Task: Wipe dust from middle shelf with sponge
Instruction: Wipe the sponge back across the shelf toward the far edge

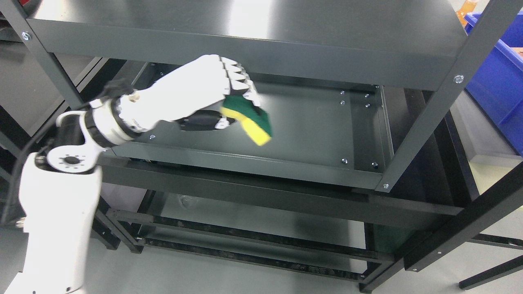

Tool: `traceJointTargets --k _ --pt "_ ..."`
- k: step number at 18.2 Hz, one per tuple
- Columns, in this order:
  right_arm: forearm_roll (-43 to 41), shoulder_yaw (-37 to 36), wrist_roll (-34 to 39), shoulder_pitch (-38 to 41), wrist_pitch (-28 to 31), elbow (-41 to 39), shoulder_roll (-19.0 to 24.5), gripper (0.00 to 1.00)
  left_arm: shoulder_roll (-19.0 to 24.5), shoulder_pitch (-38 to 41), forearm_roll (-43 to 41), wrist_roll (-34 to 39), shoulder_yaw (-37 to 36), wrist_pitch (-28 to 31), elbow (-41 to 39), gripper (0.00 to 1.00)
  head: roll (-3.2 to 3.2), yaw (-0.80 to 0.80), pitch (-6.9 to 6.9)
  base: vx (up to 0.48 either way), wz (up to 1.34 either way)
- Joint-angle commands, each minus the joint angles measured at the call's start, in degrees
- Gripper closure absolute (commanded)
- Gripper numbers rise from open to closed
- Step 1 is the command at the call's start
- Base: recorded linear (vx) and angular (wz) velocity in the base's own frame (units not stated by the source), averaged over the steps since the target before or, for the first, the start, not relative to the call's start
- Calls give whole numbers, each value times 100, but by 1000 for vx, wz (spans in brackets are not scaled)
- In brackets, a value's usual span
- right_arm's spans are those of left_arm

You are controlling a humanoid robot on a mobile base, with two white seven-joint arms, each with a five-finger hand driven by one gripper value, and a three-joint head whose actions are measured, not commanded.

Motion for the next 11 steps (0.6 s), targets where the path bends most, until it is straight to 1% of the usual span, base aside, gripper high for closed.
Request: traceJointTargets --k 1,3,6,8,9,11 --pt "0 -1 -1 3 -10 -100 -100 0 -997 -172 -317 417 -1679 0 -21 100 0 0 0 0 0" --pt "0 8 -1 3 -10 -100 -100 0 -997 -172 -606 916 -2022 0 -12 100 0 0 0 0 0" --pt "0 -1 -1 3 -10 -100 -100 0 -997 -163 -1080 1857 -2558 0 41 100 0 0 0 0 0" --pt "0 8 -1 -5 -10 -100 -100 0 -997 -102 -1266 2254 -2884 0 129 100 0 0 0 0 0" --pt "0 8 -1 -5 -10 -100 -100 0 -997 3 -1301 2429 -3007 0 216 100 0 0 0 0 0" --pt "0 8 -1 3 -10 -100 -100 0 -997 493 -1302 2641 -3052 0 322 100 0 0 0 0 0"
